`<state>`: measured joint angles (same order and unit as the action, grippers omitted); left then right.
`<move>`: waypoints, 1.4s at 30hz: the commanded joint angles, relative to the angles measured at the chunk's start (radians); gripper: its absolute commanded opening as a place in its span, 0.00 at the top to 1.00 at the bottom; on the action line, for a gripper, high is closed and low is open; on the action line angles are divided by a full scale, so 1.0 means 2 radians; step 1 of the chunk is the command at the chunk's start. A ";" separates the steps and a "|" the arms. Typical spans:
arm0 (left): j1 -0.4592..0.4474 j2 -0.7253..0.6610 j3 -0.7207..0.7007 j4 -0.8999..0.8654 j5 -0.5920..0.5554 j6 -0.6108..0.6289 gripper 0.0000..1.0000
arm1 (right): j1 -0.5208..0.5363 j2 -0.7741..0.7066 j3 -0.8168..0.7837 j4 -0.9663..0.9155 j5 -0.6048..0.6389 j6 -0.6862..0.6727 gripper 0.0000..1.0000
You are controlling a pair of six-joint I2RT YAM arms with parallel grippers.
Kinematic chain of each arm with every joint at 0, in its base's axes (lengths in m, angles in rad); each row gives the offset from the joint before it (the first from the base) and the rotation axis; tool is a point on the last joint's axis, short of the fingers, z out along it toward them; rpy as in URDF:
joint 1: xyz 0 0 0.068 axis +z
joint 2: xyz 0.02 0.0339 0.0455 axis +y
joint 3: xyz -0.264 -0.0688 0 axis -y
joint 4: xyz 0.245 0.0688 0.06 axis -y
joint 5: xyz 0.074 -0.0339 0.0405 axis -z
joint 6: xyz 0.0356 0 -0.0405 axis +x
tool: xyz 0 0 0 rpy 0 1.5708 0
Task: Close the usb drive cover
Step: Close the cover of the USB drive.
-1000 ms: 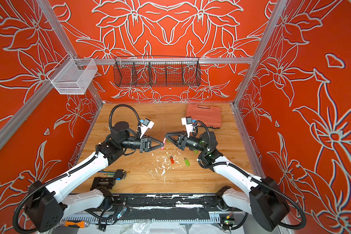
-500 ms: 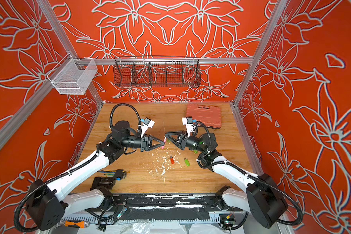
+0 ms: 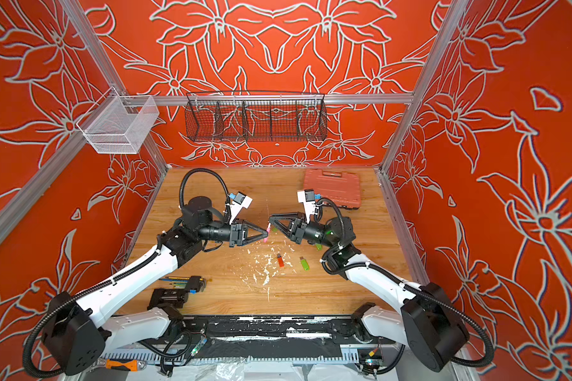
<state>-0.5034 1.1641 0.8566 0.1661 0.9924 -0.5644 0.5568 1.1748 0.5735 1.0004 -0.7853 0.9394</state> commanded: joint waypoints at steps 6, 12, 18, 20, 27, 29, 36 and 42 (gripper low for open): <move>-0.001 -0.006 0.017 0.012 0.000 0.008 1.00 | 0.003 -0.016 -0.014 0.000 0.002 -0.004 0.92; -0.001 0.001 0.022 0.016 0.001 0.010 1.00 | 0.006 -0.017 -0.018 0.004 -0.001 -0.004 0.92; -0.001 0.011 0.031 0.032 0.000 0.013 1.00 | 0.008 -0.012 -0.021 0.006 -0.003 -0.001 0.92; -0.001 0.012 0.032 0.038 0.000 0.014 1.00 | 0.008 -0.014 -0.022 0.006 -0.002 -0.001 0.92; -0.001 0.016 0.033 0.042 -0.004 0.018 1.00 | 0.008 -0.037 -0.015 -0.030 0.005 -0.019 0.91; -0.001 0.014 0.032 0.039 -0.005 0.021 1.00 | 0.008 -0.042 -0.010 -0.045 0.002 -0.025 0.86; -0.001 0.010 0.043 0.023 -0.012 0.043 1.00 | 0.008 -0.050 -0.005 -0.053 0.001 -0.029 0.74; -0.002 0.015 0.046 0.022 -0.011 0.047 1.00 | 0.008 -0.058 0.008 -0.075 -0.005 -0.043 0.73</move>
<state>-0.5087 1.1938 0.9287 0.1822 0.9657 -0.4931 0.5671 1.0790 0.5537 0.8700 -0.7689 0.8742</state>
